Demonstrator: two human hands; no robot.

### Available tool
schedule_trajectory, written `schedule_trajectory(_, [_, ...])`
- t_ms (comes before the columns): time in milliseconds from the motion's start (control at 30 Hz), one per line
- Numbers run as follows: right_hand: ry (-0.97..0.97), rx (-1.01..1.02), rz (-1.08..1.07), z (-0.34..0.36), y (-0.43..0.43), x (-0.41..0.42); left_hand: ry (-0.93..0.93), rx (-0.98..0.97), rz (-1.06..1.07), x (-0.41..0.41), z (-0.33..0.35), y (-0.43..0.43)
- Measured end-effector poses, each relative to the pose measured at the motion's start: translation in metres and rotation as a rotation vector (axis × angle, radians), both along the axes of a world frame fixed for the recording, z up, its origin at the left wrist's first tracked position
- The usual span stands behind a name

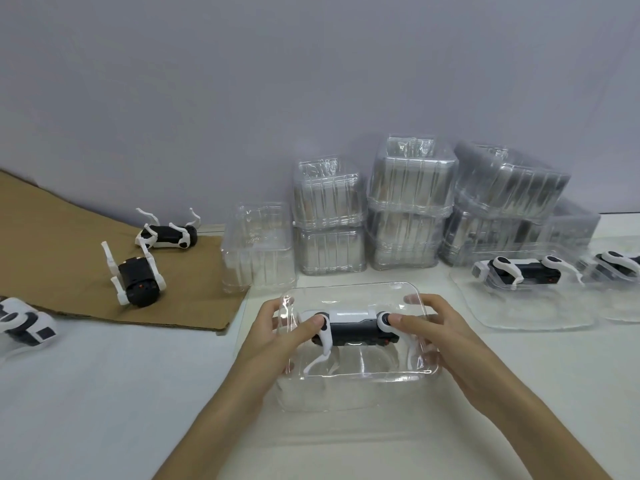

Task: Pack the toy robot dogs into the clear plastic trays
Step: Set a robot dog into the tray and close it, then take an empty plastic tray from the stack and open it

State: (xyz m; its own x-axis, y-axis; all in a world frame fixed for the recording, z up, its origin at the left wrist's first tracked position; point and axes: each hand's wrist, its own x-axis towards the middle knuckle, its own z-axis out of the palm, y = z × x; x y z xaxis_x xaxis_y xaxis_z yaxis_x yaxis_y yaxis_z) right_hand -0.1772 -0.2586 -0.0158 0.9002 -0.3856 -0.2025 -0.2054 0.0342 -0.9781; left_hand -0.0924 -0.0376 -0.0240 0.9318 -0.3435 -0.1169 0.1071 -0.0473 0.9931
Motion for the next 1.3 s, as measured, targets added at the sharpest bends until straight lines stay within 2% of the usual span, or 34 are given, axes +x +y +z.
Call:
schedule_trajectory(167, [-0.036, -0.035, -0.098, -0.002, -0.013, 0.001, -0.102, 0.073, -0.012, 0.001, 0.0, -0.003])
schedule_trajectory(267, [0.007, -0.095, -0.106, -0.008, -0.021, 0.005, -0.088, 0.092, 0.024, 0.006, -0.002, 0.001])
schedule_trajectory(333, [0.011, -0.19, -0.134, -0.011, -0.024, 0.006, -0.046, 0.102, 0.0, 0.005, -0.003, 0.001])
schedule_trajectory(400, [-0.058, -0.39, -0.158, -0.009, -0.024, 0.003, -0.05, 0.128, -0.006, 0.004, -0.005, -0.001])
schedule_trajectory(500, [-0.233, -0.701, 0.074, -0.005, -0.022, -0.004, -0.07, 0.129, 0.027, 0.002, -0.006, -0.004])
schedule_trajectory(567, [-0.254, -0.841, 0.219, -0.006, -0.022, -0.006, -0.072, 0.102, 0.04, 0.001, -0.005, -0.006])
schedule_trajectory(733, [-0.216, -1.013, 0.278, -0.006, -0.035, -0.007, -0.057, 0.06, -0.026, -0.002, -0.004, -0.007])
schedule_trajectory(833, [-0.219, -1.065, 0.133, -0.013, -0.039, -0.003, -0.089, 0.061, -0.126, -0.005, -0.003, -0.006])
schedule_trajectory(967, [-0.178, -1.114, -0.103, -0.023, -0.039, 0.005, -0.132, 0.175, -0.25, -0.008, -0.011, -0.012])
schedule_trajectory(1100, [-0.121, -1.129, -0.251, -0.024, -0.036, 0.007, -0.203, 0.241, -0.238, -0.007, -0.023, -0.018])
schedule_trajectory(1167, [-0.217, -1.106, -0.309, -0.018, -0.026, 0.008, -0.22, 0.234, -0.178, -0.005, -0.026, -0.019])
schedule_trajectory(1233, [-0.385, -1.185, -0.215, -0.006, -0.005, 0.015, -0.214, 0.202, -0.073, -0.002, -0.027, -0.018])
schedule_trajectory(1300, [-0.413, -1.333, 0.015, 0.004, 0.017, 0.031, -0.203, 0.178, 0.015, 0.001, -0.026, -0.017])
